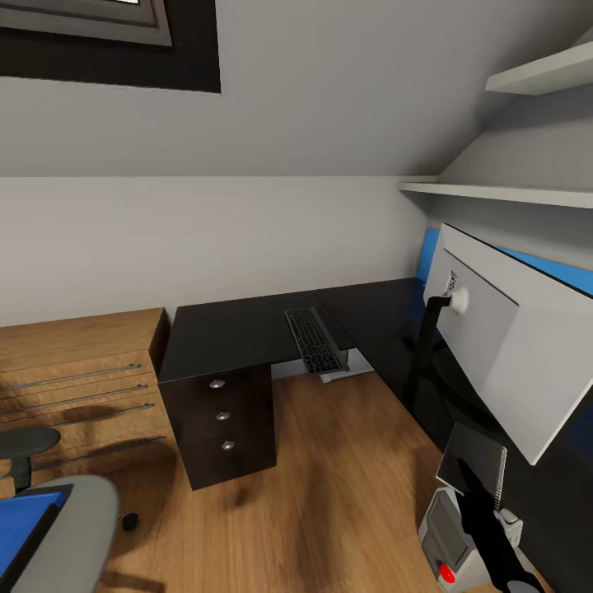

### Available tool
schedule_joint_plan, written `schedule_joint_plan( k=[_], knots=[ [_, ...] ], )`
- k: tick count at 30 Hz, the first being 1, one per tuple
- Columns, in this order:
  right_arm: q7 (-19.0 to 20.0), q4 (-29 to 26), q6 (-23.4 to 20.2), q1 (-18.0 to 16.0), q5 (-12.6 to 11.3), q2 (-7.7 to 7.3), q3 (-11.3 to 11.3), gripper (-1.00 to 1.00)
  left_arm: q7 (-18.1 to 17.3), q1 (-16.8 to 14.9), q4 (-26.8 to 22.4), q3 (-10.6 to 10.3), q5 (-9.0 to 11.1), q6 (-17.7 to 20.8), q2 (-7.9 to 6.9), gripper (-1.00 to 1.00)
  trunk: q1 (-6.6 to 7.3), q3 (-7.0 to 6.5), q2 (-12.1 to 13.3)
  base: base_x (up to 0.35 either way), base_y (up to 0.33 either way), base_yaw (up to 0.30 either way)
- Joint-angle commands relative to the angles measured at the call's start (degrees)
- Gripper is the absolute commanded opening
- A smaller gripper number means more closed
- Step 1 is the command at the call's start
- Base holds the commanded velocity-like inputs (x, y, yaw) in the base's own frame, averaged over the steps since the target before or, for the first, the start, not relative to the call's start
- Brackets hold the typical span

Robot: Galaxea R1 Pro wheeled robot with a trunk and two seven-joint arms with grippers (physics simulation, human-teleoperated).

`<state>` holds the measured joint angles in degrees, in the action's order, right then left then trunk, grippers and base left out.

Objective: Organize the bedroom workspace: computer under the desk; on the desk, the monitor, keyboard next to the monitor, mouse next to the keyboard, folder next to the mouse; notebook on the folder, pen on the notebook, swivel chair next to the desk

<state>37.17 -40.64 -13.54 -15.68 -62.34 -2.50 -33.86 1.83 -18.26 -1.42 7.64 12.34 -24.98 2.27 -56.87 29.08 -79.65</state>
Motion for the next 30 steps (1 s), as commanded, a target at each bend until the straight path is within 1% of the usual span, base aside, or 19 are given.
schedule_joint_plan(
  k=[1,30],
  knots=[
    [0.09,0.04,-0.09,-0.05,-0.68,-0.39,-1.73,1.00,0.10,-0.03,0.01,0.44,-0.30,-0.16,0.02,1.00,0.00,0.06,-0.03,0.000,0.000,0.000],
    [-0.76,0.03,-0.39,-0.05,-0.59,-0.48,-1.72,1.00,0.11,-0.03,0.01,0.44,-0.30,-0.15,0.02,1.00,0.00,0.06,-0.03,0.000,0.000,0.000]
  ],
)
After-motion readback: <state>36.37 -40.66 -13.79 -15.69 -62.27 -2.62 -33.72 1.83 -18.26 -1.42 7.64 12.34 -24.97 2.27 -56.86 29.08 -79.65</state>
